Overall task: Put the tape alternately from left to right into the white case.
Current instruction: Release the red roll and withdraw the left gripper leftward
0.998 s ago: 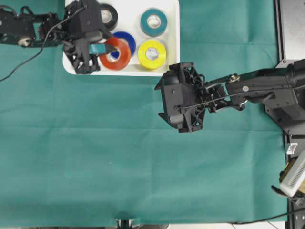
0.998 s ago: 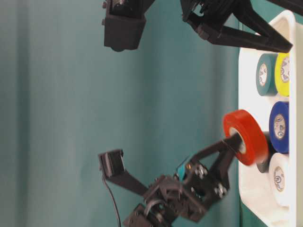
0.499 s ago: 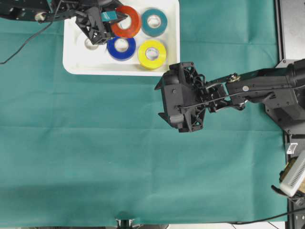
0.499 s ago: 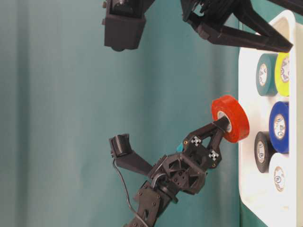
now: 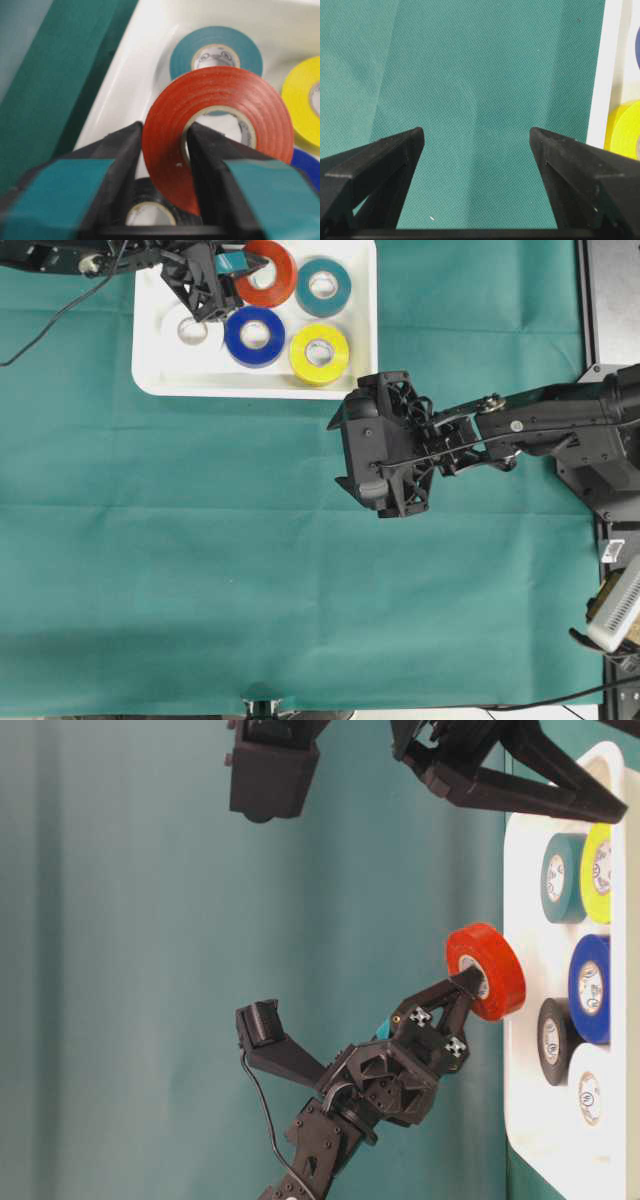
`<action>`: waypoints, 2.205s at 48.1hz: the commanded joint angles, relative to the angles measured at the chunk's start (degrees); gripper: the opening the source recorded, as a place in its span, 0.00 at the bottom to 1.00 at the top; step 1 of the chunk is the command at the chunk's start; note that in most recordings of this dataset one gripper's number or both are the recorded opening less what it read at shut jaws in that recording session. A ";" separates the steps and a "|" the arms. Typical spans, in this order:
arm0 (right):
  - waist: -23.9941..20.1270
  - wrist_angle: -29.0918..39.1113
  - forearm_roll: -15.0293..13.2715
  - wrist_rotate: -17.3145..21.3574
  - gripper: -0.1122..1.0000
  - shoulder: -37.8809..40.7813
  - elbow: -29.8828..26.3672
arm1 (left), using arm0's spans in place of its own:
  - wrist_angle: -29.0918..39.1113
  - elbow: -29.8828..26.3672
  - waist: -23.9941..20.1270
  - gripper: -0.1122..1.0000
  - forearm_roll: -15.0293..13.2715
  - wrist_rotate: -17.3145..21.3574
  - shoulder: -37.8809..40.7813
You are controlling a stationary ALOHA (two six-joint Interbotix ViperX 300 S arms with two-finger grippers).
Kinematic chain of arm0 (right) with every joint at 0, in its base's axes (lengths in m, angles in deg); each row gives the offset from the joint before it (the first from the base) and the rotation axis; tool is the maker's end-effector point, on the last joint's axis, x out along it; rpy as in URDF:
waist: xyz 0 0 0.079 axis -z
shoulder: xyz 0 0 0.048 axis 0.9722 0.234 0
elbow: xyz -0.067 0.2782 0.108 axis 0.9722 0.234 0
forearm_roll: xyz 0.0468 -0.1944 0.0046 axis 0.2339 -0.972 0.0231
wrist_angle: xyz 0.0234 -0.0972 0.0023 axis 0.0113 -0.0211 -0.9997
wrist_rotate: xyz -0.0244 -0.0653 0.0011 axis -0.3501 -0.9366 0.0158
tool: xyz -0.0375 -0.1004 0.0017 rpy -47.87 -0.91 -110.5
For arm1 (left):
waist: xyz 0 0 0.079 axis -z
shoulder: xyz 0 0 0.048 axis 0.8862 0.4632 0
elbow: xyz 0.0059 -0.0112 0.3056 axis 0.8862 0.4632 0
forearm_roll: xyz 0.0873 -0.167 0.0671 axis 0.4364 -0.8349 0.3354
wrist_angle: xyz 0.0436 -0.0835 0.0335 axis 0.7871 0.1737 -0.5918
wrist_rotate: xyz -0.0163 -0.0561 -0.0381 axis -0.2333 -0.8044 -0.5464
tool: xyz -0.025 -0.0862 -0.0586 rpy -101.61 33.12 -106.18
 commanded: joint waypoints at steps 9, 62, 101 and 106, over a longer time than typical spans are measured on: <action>-0.09 -0.44 0.09 0.09 0.72 -0.53 -0.44 | 0.62 -0.35 0.62 0.91 0.00 2.02 -2.02; -0.09 -0.44 0.09 0.09 0.72 -0.53 -0.44 | 0.62 10.55 9.23 0.92 -0.18 1.85 -16.61; -0.09 -0.44 0.09 0.18 0.72 -0.53 -0.35 | 0.26 20.04 21.53 0.92 -0.26 1.14 -24.61; -0.09 -0.44 0.00 0.18 0.72 -0.53 -0.26 | 0.26 21.18 22.50 0.92 -0.26 -0.09 -24.87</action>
